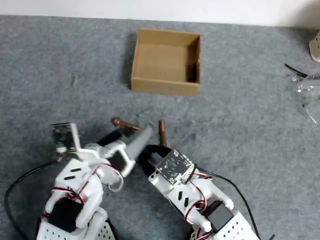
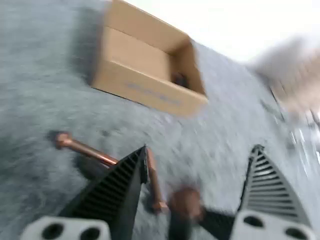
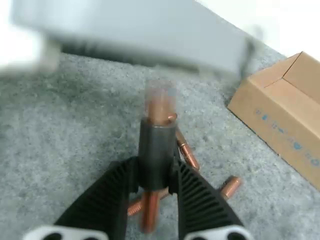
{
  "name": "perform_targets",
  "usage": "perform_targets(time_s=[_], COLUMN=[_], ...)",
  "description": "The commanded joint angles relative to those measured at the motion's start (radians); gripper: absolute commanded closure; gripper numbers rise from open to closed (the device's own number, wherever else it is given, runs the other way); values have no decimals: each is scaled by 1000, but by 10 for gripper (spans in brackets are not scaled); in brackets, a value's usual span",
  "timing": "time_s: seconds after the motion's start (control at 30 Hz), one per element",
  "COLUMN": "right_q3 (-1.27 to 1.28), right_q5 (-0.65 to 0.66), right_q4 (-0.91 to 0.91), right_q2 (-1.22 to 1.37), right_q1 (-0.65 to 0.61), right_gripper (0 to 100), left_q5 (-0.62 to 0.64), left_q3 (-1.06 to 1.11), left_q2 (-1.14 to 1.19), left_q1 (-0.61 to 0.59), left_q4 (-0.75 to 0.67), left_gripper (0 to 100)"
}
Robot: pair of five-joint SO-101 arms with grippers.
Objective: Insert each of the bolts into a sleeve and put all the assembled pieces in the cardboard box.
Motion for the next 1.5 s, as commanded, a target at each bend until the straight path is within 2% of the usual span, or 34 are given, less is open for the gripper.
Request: perform_targets(time_s=[0.0, 0.27, 0.3, 0.43, 0.67, 0.77, 0.93, 1.03, 1.13, 1.47], right_q3=[-10, -10, -10, -12, -12, -12, -1, 59, 127, 160], right_q5=[9, 9, 9, 6, 5, 5, 5, 5, 9, 9], right_q4=[-31, -31, -31, -31, -36, -36, -65, -156, -248, -252], right_q2=[-16, -16, -16, -16, -16, -16, -16, -16, -16, -16], right_q1=[21, 22, 24, 74, 117, 120, 177, 239, 277, 406], right_gripper=[994, 994, 994, 994, 994, 994, 994, 994, 994, 994], left_q5=[37, 26, -8, -298, -470, -552, -597, -686, -724, -756], left_q3=[-53, -48, -47, -53, -47, -21, 102, 208, 282, 314], left_q2=[-16, -15, -15, -13, -12, -12, -12, -12, -12, -10], left_q1=[-70, -77, -81, -183, -199, -165, -160, -160, -157, -153], left_q4=[-21, -21, -20, 17, 2, -2, -170, -316, -427, -453], left_gripper=[705, 705, 705, 727, 984, 991, 993, 993, 993, 993])
